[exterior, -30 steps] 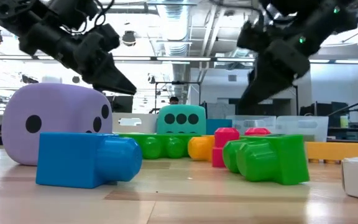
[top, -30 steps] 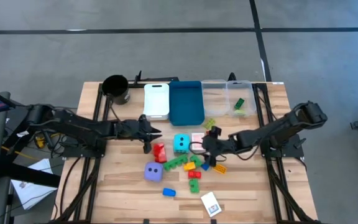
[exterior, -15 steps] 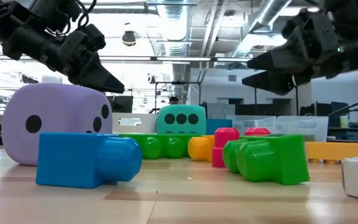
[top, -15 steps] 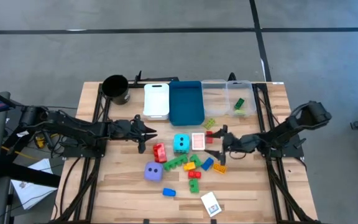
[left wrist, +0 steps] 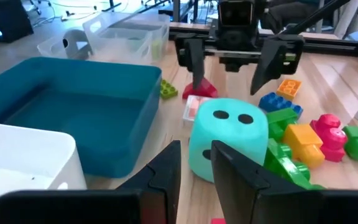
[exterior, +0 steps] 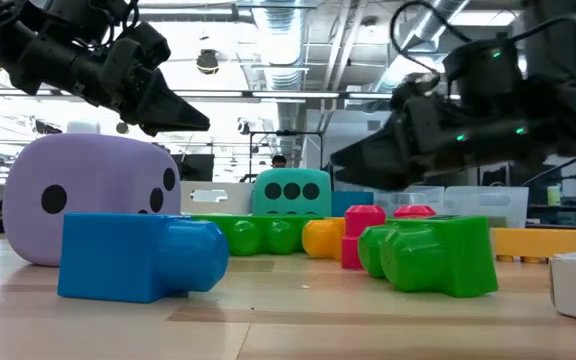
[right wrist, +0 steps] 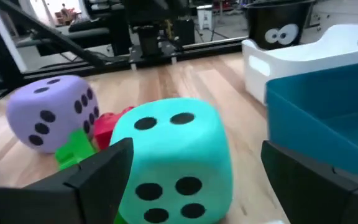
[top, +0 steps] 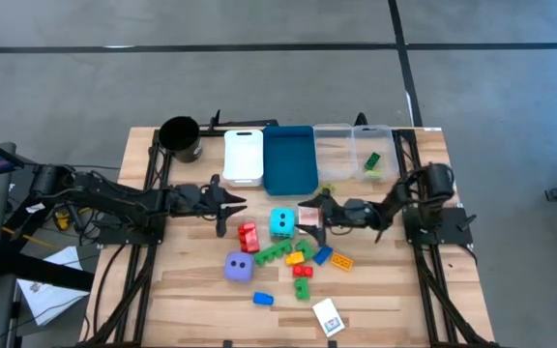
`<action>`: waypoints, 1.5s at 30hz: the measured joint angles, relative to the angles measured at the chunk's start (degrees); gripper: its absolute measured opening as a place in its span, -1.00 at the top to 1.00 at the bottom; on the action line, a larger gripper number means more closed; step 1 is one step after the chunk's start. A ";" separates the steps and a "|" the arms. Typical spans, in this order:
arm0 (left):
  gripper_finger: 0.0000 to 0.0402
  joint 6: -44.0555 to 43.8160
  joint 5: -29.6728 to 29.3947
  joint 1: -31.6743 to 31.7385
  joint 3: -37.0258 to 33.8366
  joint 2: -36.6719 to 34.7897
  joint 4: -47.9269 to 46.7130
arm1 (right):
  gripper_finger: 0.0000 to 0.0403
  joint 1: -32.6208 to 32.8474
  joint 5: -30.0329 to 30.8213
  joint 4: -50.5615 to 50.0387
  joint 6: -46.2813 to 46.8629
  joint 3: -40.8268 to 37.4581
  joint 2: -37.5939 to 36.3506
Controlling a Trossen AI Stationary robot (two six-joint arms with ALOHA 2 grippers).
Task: Pick & Place Toys
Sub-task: Put the large blue dice into the blue bin
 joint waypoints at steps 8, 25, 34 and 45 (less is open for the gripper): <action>0.59 0.13 -0.14 0.02 0.00 0.02 -0.18 | -0.72 0.01 -5.12 1.75 0.73 4.19 6.25; 0.59 -0.05 -3.12 0.07 0.00 0.04 -2.65 | -0.72 0.73 -6.73 0.85 -2.00 4.89 4.14; 0.59 -0.05 -3.23 0.07 0.00 0.04 -2.62 | -0.72 4.85 2.89 -1.52 -2.02 4.91 3.88; 0.59 -0.09 0.20 0.07 0.00 6.39 2.04 | -0.72 7.52 4.68 -2.79 -0.01 4.91 3.88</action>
